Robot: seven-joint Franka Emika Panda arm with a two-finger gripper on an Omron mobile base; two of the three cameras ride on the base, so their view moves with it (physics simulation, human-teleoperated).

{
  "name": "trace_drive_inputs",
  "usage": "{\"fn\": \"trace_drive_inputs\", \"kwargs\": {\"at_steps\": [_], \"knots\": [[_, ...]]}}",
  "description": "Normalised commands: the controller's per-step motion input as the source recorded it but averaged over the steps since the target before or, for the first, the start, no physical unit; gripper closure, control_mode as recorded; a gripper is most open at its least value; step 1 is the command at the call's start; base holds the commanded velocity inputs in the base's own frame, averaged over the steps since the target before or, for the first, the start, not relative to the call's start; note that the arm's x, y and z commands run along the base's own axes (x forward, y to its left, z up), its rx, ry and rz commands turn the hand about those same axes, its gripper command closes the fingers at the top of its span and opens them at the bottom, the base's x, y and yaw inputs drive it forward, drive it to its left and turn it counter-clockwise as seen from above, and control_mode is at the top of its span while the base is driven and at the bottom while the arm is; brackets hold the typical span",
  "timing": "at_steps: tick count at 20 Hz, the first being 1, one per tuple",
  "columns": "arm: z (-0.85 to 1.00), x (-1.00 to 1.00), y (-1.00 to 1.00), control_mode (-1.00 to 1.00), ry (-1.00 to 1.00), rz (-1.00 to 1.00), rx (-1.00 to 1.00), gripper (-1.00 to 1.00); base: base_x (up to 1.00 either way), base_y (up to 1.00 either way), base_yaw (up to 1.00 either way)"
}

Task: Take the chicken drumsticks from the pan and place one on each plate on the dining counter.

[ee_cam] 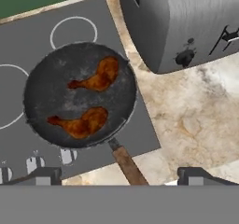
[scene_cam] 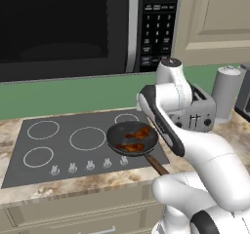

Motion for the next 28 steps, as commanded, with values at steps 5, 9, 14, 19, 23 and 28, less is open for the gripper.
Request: {"fn": "trace_drive_inputs", "kwargs": {"at_steps": [5, 9, 14, 19, 23, 28], "knots": [[-0.44, -0.02, 0.0, -1.0, 0.0, -0.3, 0.08, -1.0, 0.0, 0.0, 0.0], [-0.48, 0.0, 0.0, -1.0, 0.0, -0.27, 0.08, -1.0, 0.0, 0.0, 0.0], [-0.55, 0.2, 0.0, -1.0, 0.0, -0.22, 0.07, -1.0, 0.0, 0.0, 0.0], [-0.55, 0.44, 0.0, -1.0, 0.0, -0.16, 0.01, -1.0, 0.0, 0.0, 0.0], [-0.37, 0.65, 0.0, -1.0, 0.04, -0.12, 0.0, -1.0, 0.0, 0.0, 0.0], [-0.14, 0.79, 0.0, -1.0, 0.05, -0.09, 0.0, -1.0, 0.0, 0.0, 0.0]]}}
